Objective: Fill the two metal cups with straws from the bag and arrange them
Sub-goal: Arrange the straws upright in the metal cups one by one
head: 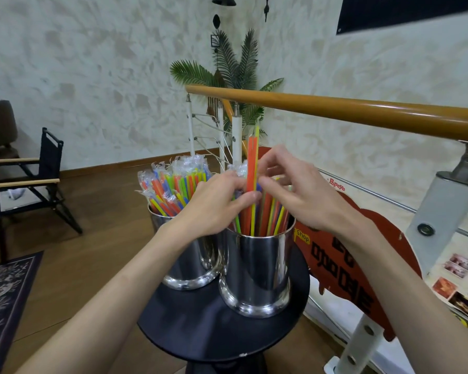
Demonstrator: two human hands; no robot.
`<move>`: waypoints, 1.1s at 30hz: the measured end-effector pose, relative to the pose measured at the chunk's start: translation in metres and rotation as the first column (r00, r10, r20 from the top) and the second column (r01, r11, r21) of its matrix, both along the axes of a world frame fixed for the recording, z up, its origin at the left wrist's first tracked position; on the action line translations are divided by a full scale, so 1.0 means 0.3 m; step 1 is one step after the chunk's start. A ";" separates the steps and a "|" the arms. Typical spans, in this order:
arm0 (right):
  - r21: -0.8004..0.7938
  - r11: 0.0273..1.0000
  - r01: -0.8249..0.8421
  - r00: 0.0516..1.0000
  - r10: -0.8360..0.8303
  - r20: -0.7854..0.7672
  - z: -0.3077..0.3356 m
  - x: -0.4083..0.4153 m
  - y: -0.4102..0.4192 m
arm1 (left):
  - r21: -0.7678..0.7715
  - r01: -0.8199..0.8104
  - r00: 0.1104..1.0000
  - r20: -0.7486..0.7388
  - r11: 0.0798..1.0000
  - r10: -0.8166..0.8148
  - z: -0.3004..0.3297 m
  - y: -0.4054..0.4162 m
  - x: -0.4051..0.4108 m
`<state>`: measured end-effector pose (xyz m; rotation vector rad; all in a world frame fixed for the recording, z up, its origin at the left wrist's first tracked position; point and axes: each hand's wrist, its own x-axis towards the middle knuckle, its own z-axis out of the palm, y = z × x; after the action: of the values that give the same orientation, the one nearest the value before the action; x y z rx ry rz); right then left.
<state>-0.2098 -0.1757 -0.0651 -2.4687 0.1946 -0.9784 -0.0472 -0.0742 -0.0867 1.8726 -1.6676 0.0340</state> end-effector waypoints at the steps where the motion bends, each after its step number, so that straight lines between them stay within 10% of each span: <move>1: -0.049 0.998 -0.036 0.999 0.034 -0.042 0.001 0.000 0.005 | 0.003 0.009 1.000 0.008 1.000 -0.009 0.007 0.002 -0.002; 17: -0.087 0.996 -0.032 0.994 0.041 0.101 -0.038 0.028 -0.028 | -0.122 0.007 0.987 -0.156 0.992 -0.027 0.015 0.012 -0.021; 33: -0.421 0.869 0.260 0.939 -0.126 0.319 -0.050 0.033 -0.085 | 0.008 0.032 0.995 0.091 0.999 -0.032 0.011 0.022 0.005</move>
<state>-0.2000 -0.2013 -0.0800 -2.7188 0.1303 -1.6126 -0.0458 -0.0675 -0.0834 1.8739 -1.7606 0.1021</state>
